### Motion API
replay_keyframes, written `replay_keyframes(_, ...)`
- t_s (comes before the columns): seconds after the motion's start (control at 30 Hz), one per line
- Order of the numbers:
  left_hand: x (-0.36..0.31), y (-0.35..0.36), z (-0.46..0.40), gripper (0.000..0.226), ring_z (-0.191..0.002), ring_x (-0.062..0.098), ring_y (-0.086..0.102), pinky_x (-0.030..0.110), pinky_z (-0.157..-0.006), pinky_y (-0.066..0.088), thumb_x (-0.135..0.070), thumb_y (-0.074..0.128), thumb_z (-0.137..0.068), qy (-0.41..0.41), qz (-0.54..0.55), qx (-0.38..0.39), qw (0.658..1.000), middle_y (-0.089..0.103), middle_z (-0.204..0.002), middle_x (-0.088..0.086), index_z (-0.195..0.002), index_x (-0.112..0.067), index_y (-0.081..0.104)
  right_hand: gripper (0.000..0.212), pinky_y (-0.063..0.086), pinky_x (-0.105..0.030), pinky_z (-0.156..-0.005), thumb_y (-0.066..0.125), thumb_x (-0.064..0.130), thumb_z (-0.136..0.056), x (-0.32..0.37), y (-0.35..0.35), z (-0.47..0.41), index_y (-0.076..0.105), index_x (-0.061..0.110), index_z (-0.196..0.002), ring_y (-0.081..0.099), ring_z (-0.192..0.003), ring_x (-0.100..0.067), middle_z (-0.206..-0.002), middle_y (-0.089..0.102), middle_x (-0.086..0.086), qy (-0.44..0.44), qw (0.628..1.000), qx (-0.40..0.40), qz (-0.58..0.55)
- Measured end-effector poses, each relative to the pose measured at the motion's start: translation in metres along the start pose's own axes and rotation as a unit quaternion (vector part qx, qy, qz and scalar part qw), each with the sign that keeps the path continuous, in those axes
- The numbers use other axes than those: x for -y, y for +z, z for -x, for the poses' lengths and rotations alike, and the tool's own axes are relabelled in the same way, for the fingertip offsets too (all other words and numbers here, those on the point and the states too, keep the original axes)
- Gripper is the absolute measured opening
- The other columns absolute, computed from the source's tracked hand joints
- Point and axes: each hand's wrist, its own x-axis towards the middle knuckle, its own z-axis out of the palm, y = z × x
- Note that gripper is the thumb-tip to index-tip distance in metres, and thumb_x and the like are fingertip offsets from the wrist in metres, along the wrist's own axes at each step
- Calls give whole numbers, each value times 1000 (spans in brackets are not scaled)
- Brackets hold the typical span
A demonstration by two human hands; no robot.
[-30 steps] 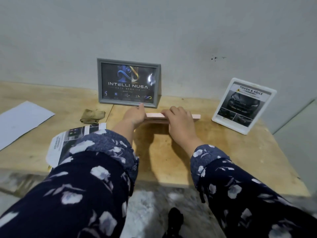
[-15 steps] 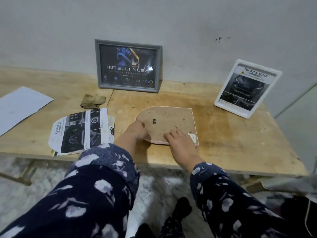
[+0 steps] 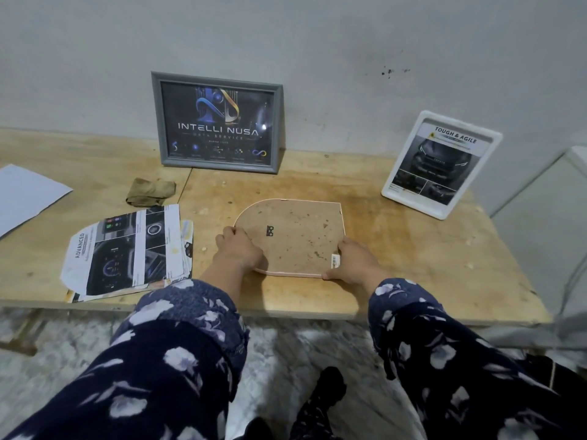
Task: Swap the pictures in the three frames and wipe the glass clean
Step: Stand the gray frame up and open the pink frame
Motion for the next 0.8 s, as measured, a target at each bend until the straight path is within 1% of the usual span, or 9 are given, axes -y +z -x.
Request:
replay_keyframes(0.07, 0, 1, -2, 52, -129, 33, 27, 43, -106, 33, -24, 58, -89, -11, 12, -14, 1000, 26, -141, 14, -134, -3, 41, 78, 43, -42, -95, 81, 53, -62, -1, -1, 0, 51, 16, -124, 47, -114, -25, -121, 54, -2, -1, 1000, -13, 4)
replay_keyframes(0.13, 0, 2, -4, 47, -127, 32, 27, 42, -105, 34, -21, 55, -90, -27, 22, -18, 999, 26, -140, 14, -131, -1, 44, 70, 41, -41, -94, 80, 51, -64, 0, -7, 1, 55, 18, -120, 48, -113, -24, -119, 57, 0, -7, 1000, -8, 25)
replay_keyframes(0.27, -3, 6, -8, 43, -124, 33, 25, 40, -101, 34, -18, 47, -92, -48, 19, -18, 998, 23, -139, 13, -131, -1, 42, 61, 38, -38, -93, 79, 49, -68, 3, -16, 2, 57, 19, -117, 52, -111, -23, -116, 60, 1, -9, 998, 16, 65)
replay_keyframes(0.47, -13, 13, -8, 53, -127, 33, 19, 40, -97, 36, -19, 45, -93, -76, 34, -34, 996, 18, -144, 10, -140, -2, 29, 58, 37, -36, -91, 81, 45, -66, 5, -20, 2, 56, 19, -112, 56, -106, -23, -111, 62, 1, -9, 998, 5, 60)
replay_keyframes(0.63, -13, 16, -10, 53, -129, 33, 19, 41, -100, 36, -23, 44, -94, -74, 25, -48, 996, 21, -143, 14, -141, -2, 30, 60, 39, -37, -93, 82, 47, -65, 6, -23, 4, 56, 19, -112, 57, -105, -22, -110, 62, 2, -11, 998, 1, 66)
replay_keyframes(0.73, -14, 16, -12, 53, -129, 33, 19, 42, -100, 37, -28, 44, -95, -76, 18, -50, 996, 22, -140, 15, -141, -5, 31, 59, 40, -36, -91, 81, 48, -66, 7, -25, 4, 56, 19, -110, 57, -104, -22, -109, 63, 1, -12, 997, 7, 78)
replay_keyframes(0.8, -16, 16, -13, 55, -130, 34, 18, 43, -100, 36, -28, 44, -95, -84, 14, -49, 995, 22, -140, 16, -142, -4, 28, 58, 40, -37, -91, 81, 48, -66, 9, -26, 4, 57, 18, -109, 58, -103, -22, -108, 64, 1, -13, 996, 12, 88)
